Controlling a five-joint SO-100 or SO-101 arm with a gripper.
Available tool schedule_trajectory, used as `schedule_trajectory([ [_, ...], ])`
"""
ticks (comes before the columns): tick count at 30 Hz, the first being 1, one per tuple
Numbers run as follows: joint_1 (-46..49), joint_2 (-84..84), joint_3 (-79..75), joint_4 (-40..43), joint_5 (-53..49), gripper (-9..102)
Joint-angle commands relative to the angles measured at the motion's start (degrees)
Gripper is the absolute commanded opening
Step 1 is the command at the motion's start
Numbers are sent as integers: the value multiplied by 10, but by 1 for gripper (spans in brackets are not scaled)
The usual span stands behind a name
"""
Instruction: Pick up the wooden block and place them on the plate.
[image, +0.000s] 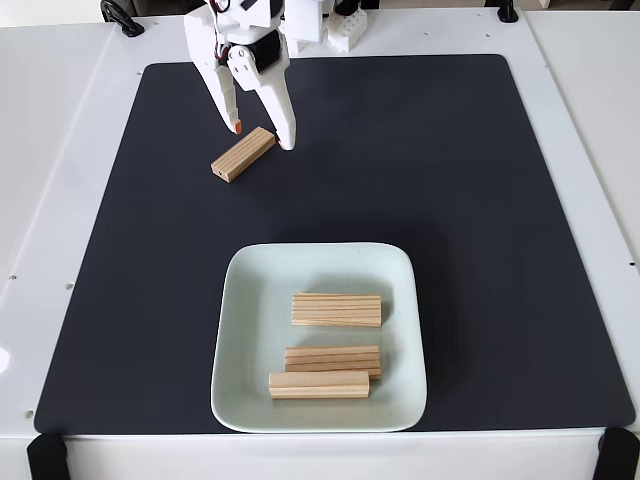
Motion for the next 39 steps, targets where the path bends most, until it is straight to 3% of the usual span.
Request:
schedule_trajectory([
  [1,-1,11,-16,3,-4,43],
  [19,24,1,19,-5,-9,43],
  [27,26,0,71,-101,-11,42],
  [39,25,-31,72,-105,-5,42],
])
